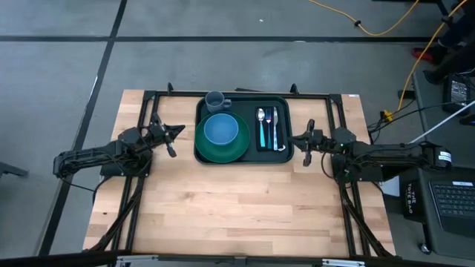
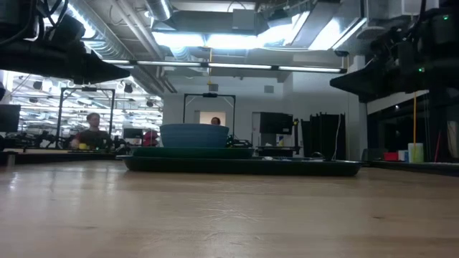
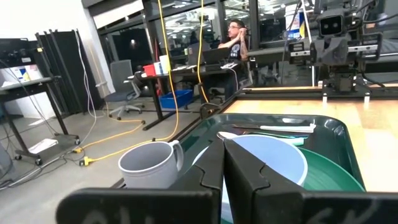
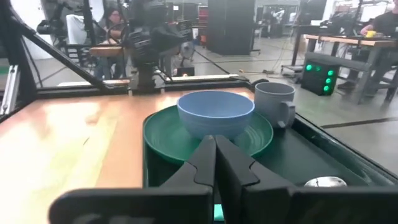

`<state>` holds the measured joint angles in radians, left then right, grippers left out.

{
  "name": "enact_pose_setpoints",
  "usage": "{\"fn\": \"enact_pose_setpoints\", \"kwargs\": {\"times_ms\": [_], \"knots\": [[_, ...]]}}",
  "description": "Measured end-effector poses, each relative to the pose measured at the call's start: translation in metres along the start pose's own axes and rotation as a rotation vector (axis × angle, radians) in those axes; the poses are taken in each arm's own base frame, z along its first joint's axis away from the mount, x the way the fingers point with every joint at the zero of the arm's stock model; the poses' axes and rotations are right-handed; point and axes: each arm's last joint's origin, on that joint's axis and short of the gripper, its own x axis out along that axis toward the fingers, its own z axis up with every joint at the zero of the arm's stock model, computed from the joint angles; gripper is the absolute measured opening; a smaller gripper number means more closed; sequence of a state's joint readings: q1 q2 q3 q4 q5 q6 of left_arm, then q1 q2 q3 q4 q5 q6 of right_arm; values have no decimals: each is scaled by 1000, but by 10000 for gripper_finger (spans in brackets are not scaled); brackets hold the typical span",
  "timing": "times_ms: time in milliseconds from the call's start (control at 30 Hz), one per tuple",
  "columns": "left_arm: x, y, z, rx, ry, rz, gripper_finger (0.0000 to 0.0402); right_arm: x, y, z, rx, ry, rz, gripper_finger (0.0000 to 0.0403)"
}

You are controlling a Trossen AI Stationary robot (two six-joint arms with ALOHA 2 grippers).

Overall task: Set up tray
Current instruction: Return to Home Position

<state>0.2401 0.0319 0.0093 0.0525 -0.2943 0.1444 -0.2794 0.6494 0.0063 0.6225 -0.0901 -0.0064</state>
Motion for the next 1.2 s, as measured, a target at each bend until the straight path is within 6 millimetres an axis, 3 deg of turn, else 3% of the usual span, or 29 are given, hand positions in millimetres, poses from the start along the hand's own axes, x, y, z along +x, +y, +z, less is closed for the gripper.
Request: {"fn": "enact_pose_setpoints", "kwargs": {"times_ms": [433, 733, 1200], "knots": [[0, 0, 0, 0, 0, 0, 5, 0, 0, -2, -102, 23, 10, 9], [0, 0, 0, 0, 0, 0, 2, 0, 0, -3, 33, 29, 8, 9], [0, 0, 0, 0, 0, 0, 2, 0, 0, -3, 30, 27, 8, 10]]}}
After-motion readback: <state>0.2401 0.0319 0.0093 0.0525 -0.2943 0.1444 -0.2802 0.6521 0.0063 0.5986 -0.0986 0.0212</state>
